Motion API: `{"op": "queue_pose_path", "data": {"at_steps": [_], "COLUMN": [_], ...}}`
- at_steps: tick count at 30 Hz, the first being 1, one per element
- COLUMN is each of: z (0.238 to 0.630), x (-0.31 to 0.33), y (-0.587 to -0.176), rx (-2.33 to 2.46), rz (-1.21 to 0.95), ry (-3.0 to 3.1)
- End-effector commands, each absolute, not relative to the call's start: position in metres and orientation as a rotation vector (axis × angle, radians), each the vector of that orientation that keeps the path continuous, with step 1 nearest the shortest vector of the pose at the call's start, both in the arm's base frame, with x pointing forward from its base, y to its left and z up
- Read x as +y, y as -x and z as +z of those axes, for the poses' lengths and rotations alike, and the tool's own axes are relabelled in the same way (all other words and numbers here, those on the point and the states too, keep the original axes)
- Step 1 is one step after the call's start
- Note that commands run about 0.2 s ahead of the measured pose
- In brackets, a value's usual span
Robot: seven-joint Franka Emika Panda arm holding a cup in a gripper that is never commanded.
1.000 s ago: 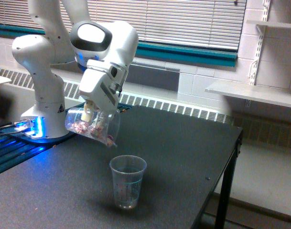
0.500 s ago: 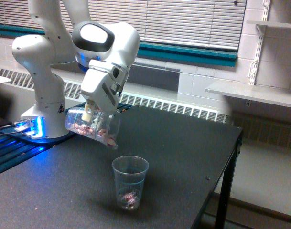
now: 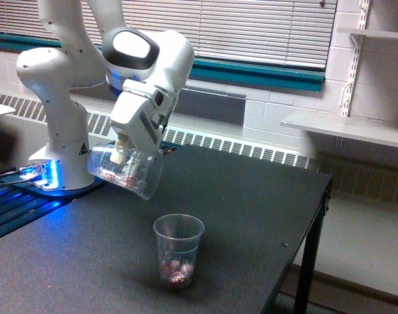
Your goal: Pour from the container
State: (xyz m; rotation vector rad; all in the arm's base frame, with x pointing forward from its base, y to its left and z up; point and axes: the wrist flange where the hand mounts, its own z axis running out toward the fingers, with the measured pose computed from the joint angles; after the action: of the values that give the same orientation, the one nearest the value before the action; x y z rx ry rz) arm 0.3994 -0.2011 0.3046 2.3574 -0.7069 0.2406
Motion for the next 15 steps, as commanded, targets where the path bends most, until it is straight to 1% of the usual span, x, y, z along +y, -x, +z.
{"op": "queue_pose_path", "data": {"at_steps": [1,15], "z": [0.3085,0.3102], "x": [-0.1959,-0.1912], "y": [-0.4036,-0.407], "rx": [-0.69,-0.708], "rz": [0.241,0.21], "ry": [-2.357,-2.334]}}
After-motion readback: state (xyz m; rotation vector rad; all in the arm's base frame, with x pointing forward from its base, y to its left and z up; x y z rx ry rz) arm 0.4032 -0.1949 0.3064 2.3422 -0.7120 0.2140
